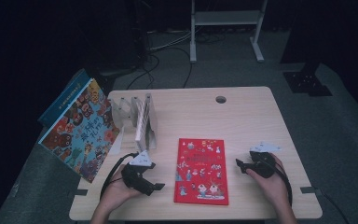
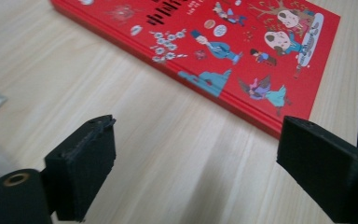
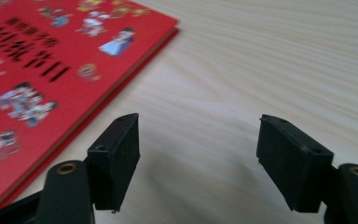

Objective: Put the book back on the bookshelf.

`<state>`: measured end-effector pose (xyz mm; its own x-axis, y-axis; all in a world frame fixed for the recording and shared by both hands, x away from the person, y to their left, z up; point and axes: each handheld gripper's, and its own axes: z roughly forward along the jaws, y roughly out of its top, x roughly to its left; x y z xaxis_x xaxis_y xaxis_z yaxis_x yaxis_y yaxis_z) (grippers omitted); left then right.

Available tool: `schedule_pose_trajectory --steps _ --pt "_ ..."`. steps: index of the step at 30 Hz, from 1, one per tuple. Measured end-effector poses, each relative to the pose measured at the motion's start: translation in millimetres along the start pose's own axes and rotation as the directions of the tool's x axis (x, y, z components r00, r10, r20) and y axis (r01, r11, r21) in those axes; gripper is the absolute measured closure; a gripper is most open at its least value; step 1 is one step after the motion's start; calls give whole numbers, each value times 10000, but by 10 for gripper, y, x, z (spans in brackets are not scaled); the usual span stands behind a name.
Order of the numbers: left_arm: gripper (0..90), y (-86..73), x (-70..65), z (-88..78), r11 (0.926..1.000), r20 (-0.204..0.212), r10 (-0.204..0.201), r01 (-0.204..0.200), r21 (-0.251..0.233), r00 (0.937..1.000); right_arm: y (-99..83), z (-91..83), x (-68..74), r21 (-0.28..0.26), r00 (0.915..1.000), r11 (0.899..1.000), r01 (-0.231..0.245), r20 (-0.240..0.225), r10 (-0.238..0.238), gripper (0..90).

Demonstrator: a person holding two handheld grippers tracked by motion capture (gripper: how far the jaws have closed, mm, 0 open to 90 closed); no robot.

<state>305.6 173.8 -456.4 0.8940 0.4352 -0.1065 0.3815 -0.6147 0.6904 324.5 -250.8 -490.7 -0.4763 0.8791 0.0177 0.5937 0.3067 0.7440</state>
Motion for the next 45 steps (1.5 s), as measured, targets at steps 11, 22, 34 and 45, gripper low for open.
schedule_pose_trajectory --steps 11,22,34,45 --pt "0 89 -33 286 9993 -549 -330 339 148 9979 -141 -142 252 -49 9858 9945 1047 -1313 -1045 223" --pt "0 227 34 536 9973 -642 -678 696 254 9956 -213 -119 402 -104 9575 9826 1854 -2231 -1830 216" --pt "0 269 145 662 9947 -565 -896 922 448 9944 -181 -74 610 -164 9331 9694 2449 -2677 -2402 219" --pt "0 321 264 690 9932 -561 -1014 1043 524 9933 -128 7 990 -469 9225 9576 2843 -2587 -2865 206"
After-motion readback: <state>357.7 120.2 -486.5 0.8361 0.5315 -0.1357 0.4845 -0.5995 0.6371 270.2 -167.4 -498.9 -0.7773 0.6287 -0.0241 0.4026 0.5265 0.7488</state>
